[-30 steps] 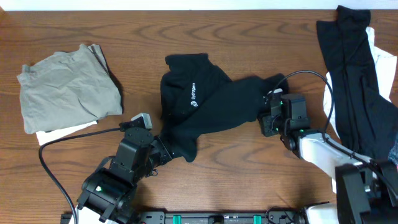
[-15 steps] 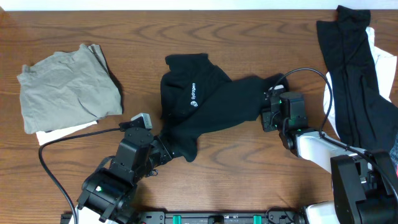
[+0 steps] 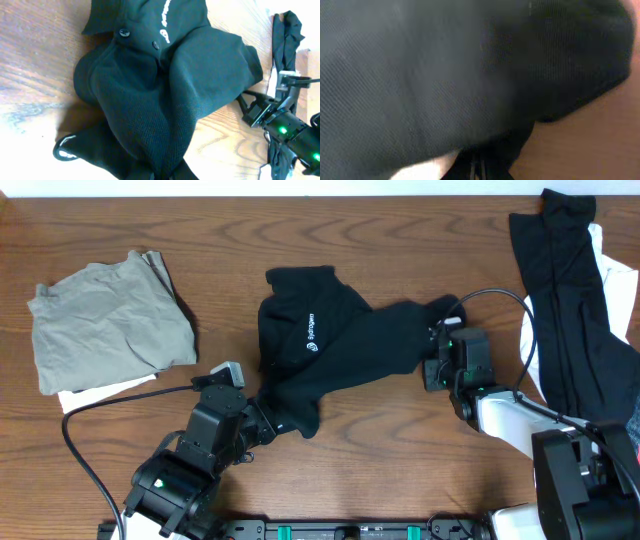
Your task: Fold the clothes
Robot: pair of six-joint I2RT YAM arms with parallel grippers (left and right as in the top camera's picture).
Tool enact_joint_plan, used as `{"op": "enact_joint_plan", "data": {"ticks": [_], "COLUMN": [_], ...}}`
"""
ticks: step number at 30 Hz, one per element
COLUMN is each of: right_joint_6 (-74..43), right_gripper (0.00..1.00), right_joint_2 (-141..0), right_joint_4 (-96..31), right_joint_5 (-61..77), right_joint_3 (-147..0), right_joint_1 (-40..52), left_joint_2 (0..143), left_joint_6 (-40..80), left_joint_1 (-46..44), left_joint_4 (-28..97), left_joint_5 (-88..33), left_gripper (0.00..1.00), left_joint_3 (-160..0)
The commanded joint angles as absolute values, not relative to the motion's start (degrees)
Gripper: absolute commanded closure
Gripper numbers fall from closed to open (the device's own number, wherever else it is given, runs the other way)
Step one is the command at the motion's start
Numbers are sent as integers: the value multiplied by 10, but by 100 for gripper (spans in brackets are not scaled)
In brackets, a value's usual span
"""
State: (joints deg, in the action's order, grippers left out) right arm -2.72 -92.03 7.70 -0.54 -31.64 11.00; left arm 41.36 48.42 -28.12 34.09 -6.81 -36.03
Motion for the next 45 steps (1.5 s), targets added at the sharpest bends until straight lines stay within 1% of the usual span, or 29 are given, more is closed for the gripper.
{"op": "enact_joint_plan", "data": {"ticks": [1, 6, 9, 15, 21, 24, 28, 30, 36, 42, 45], "right_joint_6": [-58, -82, -82, -81, -61, -50, -51, -51, -51, -51, -51], "right_gripper": [99, 99, 99, 99, 99, 99, 99, 99, 99, 99, 99], "right_joint_2": [-866, -728, -660, -573, -528, -516, -517, -516, -517, -522, -536], "right_joint_4": [18, -215, -335, -474, -531, -543, -558, -563, -569, -588, -592], "right_joint_5": [-22, -131, -179, -202, -210, -210, -209, -200, -173, -155, -129], "right_joint_3": [-340, -444, -523, -635, -669, -669, -668, -668, -668, -668, -667], "right_joint_1": [112, 98, 81, 33, -22, -28, -28, -28, -28, -28, -28], "left_joint_2": [410, 410, 410, 410, 410, 410, 410, 410, 420, 455, 480], "left_joint_6": [417, 384, 353, 349, 350, 359, 362, 362, 356, 356, 356], "left_joint_1": [-277, -245, -213, -145, -105, -95, -94, -94, -94, -94, -94], "left_joint_4": [339, 379, 386, 389, 404, 402, 385, 381, 406, 477, 479], "left_joint_5": [-48, 21, 39, 39, 18, -55, -189, -220, -212, -212, -212], "left_gripper": [94, 94, 94, 94, 94, 94, 94, 94, 94, 94, 94], "left_joint_3": [-379, -456, -509, -557, -559, -559, -559, -559, -557, -557, -555]}}
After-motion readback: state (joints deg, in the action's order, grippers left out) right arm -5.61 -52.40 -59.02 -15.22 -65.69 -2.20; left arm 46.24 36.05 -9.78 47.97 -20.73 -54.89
